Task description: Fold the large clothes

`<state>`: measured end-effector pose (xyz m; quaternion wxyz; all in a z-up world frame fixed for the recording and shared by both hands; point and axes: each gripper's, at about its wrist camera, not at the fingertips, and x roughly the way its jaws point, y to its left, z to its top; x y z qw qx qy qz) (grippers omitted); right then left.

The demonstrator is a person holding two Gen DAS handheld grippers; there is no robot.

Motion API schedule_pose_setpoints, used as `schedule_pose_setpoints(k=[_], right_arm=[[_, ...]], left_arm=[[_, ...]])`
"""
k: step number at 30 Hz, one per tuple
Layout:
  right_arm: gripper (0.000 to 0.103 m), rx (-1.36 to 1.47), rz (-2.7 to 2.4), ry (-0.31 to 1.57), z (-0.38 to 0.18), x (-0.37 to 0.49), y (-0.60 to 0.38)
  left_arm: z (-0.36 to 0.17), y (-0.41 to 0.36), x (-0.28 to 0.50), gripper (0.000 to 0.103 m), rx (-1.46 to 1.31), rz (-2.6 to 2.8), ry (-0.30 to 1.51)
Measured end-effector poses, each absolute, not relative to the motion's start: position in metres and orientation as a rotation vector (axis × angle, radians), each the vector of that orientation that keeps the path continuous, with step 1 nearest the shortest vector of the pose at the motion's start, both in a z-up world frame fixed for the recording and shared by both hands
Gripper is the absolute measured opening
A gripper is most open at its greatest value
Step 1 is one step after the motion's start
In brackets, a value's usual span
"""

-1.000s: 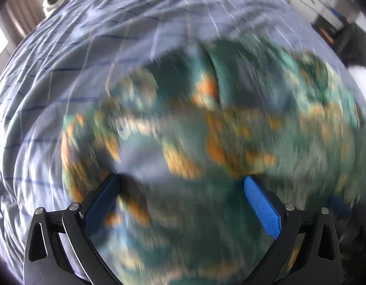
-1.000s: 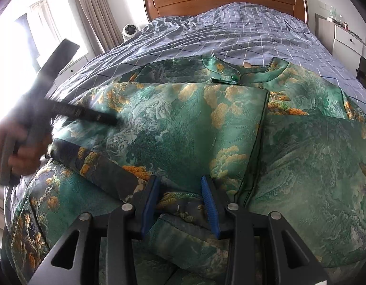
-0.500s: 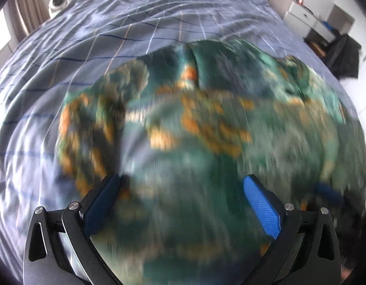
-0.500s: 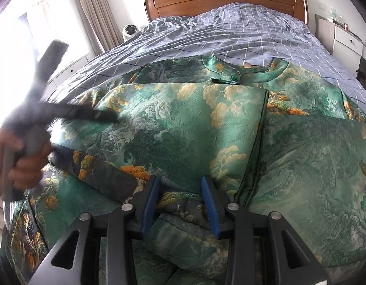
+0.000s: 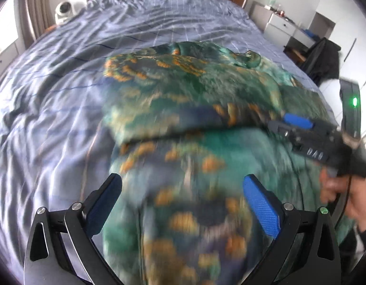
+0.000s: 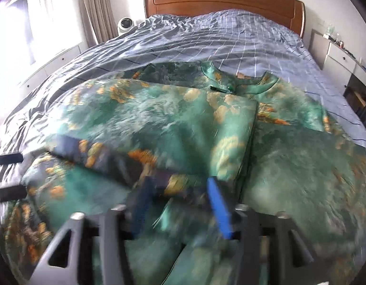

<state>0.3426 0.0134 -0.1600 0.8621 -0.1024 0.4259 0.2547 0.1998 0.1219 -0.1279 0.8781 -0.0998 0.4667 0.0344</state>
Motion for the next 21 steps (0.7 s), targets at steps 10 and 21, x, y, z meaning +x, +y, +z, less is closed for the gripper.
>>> schedule_pose_setpoints(k=[10, 21], right_arm=[[0.079, -0.212, 0.545, 0.862, -0.134, 0.246, -0.032], [0.079, -0.086, 0.296, 0.881, -0.123, 0.215, -0.165]], left_arm=[[-0.126, 0.091, 0.116, 0.102, -0.055, 0.128, 0.943], [-0.137, 0.151, 0.079, 0.102, -0.167, 0.287, 0.963]])
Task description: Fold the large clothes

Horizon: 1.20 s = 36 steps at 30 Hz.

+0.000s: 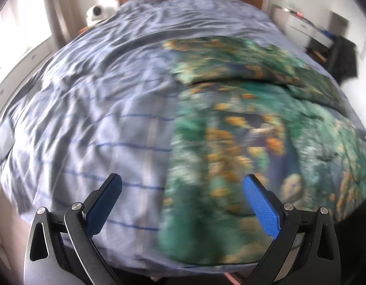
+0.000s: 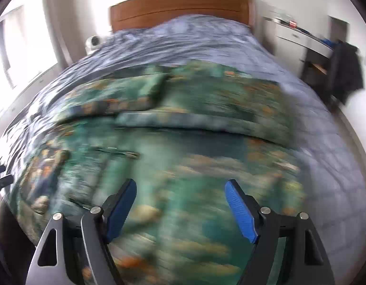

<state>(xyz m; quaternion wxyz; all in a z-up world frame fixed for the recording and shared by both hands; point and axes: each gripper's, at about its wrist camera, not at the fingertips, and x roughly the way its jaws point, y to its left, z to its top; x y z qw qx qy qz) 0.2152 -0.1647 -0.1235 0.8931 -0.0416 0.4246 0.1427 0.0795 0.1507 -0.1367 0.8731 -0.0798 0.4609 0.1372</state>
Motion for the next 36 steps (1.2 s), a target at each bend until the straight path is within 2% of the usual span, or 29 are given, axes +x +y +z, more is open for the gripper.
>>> schedule_pose_setpoints(k=[5, 10, 16, 25, 33, 35, 36], right_arm=[[0.079, 0.010, 0.161, 0.927, -0.124, 0.211, -0.252], [0.079, 0.055, 0.122, 1.054, -0.143, 0.198, -0.316], [0.079, 0.039, 0.212, 1.152, -0.172, 0.186, -0.328], [0.079, 0.100, 0.343, 1.172, -0.164, 0.185, -0.314], [0.080, 0.113, 0.402, 1.244, -0.182, 0.187, -0.304], [0.076, 0.134, 0.382, 1.261, -0.184, 0.188, -0.303], [0.070, 0.142, 0.394, 1.267, -0.182, 0.188, -0.301]], left_arm=[[-0.149, 0.178, 0.071, 0.102, -0.213, 0.372, 0.992], [-0.178, 0.179, 0.079, 0.102, -0.298, 0.257, 1.081], [-0.195, 0.167, 0.082, 0.102, -0.306, 0.239, 1.113], [-0.159, 0.196, 0.043, 0.102, -0.456, 0.220, 0.993], [-0.204, 0.149, 0.079, 0.101, -0.334, 0.112, 1.148], [-0.197, 0.137, 0.080, 0.099, -0.323, 0.062, 1.135], [-0.195, 0.130, 0.080, 0.096, -0.302, 0.041, 1.137]])
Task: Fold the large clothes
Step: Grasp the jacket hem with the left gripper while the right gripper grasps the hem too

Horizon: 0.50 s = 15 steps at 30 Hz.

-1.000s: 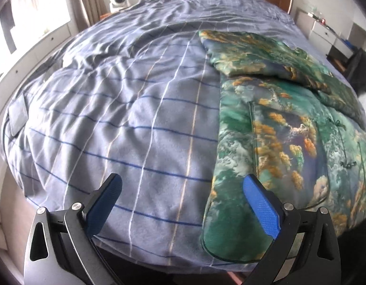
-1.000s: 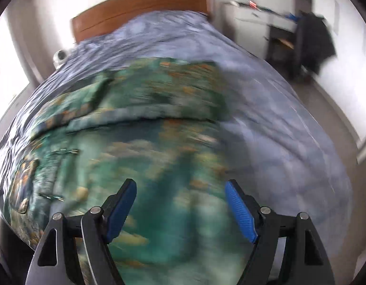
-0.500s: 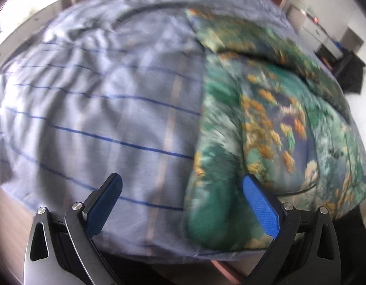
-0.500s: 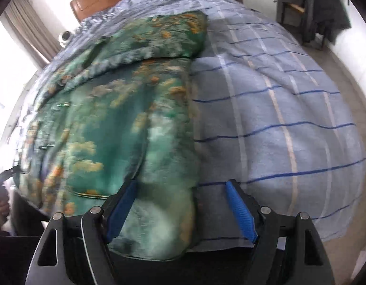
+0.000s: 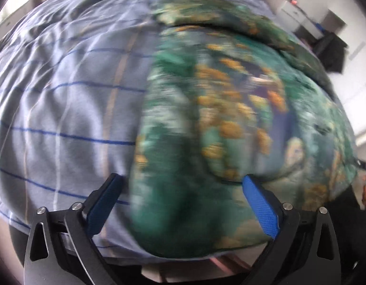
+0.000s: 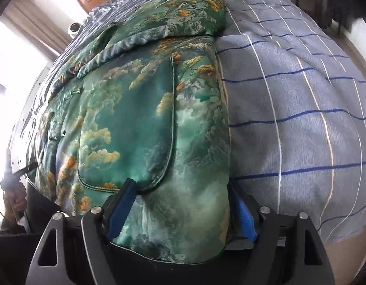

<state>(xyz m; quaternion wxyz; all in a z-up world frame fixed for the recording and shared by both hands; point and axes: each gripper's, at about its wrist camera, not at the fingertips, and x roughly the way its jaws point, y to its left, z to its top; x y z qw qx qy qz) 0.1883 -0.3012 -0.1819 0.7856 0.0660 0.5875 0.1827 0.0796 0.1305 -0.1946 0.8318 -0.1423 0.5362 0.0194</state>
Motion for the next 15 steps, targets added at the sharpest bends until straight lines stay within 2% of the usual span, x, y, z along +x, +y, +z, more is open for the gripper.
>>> schedule_pose_setpoints(k=[1, 2, 3, 5, 6, 8, 11, 15], right_arm=[[0.053, 0.141, 0.414, 1.271, -0.179, 0.188, -0.298], [0.040, 0.132, 0.425, 1.272, -0.178, 0.189, -0.296], [0.036, 0.103, 0.433, 1.270, -0.175, 0.188, -0.291], [0.022, 0.081, 0.444, 1.267, -0.170, 0.189, -0.284], [0.021, 0.077, 0.448, 1.262, -0.168, 0.189, -0.281], [0.018, 0.064, 0.452, 1.251, -0.162, 0.189, -0.277], [0.015, 0.083, 0.454, 1.224, -0.153, 0.186, -0.276], [0.015, 0.153, 0.462, 1.198, -0.141, 0.183, -0.282]], left_arm=[[-0.194, 0.123, 0.079, 0.086, -0.265, 0.029, 1.153], [-0.196, 0.118, 0.079, 0.082, -0.235, 0.034, 1.170], [-0.198, 0.113, 0.079, 0.080, -0.196, 0.050, 1.189], [-0.200, 0.108, 0.079, 0.066, -0.197, 0.058, 1.212], [-0.198, 0.109, 0.079, 0.059, -0.211, 0.061, 1.214], [-0.192, 0.111, 0.078, 0.024, -0.237, 0.065, 1.211], [-0.179, 0.125, 0.081, 0.014, -0.325, 0.053, 1.196], [-0.161, 0.134, 0.070, 0.012, -0.409, 0.041, 1.155]])
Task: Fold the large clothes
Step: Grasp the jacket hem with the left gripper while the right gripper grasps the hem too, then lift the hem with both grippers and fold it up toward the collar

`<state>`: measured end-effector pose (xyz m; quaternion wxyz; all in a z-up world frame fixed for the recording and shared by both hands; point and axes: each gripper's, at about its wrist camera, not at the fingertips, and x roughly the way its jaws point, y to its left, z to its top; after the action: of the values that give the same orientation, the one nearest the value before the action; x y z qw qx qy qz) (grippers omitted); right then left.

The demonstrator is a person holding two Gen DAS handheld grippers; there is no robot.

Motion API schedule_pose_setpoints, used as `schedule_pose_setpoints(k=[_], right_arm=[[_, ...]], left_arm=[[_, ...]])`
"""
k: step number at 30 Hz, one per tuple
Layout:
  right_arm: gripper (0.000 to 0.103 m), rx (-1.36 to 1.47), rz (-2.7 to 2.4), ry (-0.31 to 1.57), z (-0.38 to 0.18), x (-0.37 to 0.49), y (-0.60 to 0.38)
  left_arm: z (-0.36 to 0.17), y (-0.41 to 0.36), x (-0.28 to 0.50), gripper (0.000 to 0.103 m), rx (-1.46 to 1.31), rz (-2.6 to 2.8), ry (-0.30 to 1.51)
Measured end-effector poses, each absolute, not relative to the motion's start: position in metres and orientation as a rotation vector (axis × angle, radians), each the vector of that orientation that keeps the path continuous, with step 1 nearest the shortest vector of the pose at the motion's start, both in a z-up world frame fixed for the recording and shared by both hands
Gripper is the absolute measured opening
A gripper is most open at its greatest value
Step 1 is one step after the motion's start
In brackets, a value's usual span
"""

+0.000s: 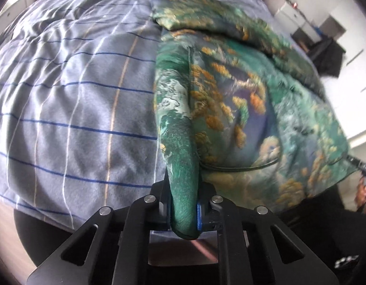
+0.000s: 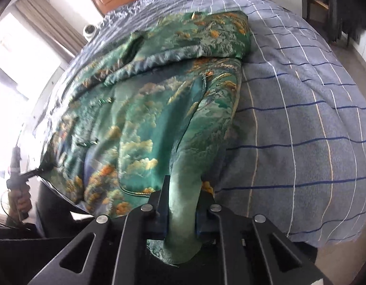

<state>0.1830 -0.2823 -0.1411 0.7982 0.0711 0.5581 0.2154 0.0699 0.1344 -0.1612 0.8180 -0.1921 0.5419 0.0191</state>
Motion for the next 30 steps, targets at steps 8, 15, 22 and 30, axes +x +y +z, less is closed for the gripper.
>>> schedule_pose_setpoints(k=[8, 15, 22, 30], right_arm=[[0.014, 0.251, 0.488, 1.169, -0.120, 0.173, -0.290], [0.014, 0.266, 0.571, 1.211, -0.107, 0.145, -0.289], [0.013, 0.478, 0.638, 1.101, -0.074, 0.168, -0.307], [0.013, 0.536, 0.531, 0.984, -0.085, 0.317, -0.283]], left_arm=[[-0.145, 0.142, 0.049, 0.011, -0.411, 0.016, 1.127], [-0.126, 0.148, 0.023, 0.011, -0.380, -0.004, 1.175], [-0.068, 0.181, 0.049, 0.011, -0.504, -0.037, 0.999], [-0.071, 0.223, 0.193, 0.011, -0.573, 0.029, 0.906]])
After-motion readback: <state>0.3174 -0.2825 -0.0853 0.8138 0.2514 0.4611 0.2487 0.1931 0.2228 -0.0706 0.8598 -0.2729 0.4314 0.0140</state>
